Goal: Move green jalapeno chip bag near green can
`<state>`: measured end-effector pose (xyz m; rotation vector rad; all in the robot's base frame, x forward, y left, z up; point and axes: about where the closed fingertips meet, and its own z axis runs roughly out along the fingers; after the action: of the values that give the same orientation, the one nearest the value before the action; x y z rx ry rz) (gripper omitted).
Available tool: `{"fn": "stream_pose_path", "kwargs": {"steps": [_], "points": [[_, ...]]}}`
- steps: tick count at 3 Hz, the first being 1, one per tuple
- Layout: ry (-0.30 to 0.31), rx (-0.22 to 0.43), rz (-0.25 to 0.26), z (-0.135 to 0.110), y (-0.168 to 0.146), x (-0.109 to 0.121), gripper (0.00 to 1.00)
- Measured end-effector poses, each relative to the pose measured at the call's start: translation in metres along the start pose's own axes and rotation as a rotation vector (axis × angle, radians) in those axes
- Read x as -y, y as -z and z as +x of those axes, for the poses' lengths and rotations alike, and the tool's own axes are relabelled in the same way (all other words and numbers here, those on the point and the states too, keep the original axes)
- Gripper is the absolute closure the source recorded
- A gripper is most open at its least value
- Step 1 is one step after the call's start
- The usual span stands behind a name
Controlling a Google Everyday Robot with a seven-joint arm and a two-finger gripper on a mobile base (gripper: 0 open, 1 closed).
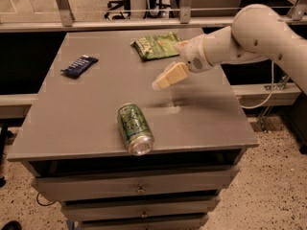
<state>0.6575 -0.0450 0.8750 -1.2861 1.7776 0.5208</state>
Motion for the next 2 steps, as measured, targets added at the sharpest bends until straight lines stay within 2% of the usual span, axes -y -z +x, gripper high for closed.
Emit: {"fn": "stream_pose_path", "kwargs": {"steps": [1,2], "points": [[-0.032,0.085,0.045,-0.015,-0.03,0.037,0.0],[-0.096,0.111,0.113,-0.019,-0.061,0.066,0.0]]}}
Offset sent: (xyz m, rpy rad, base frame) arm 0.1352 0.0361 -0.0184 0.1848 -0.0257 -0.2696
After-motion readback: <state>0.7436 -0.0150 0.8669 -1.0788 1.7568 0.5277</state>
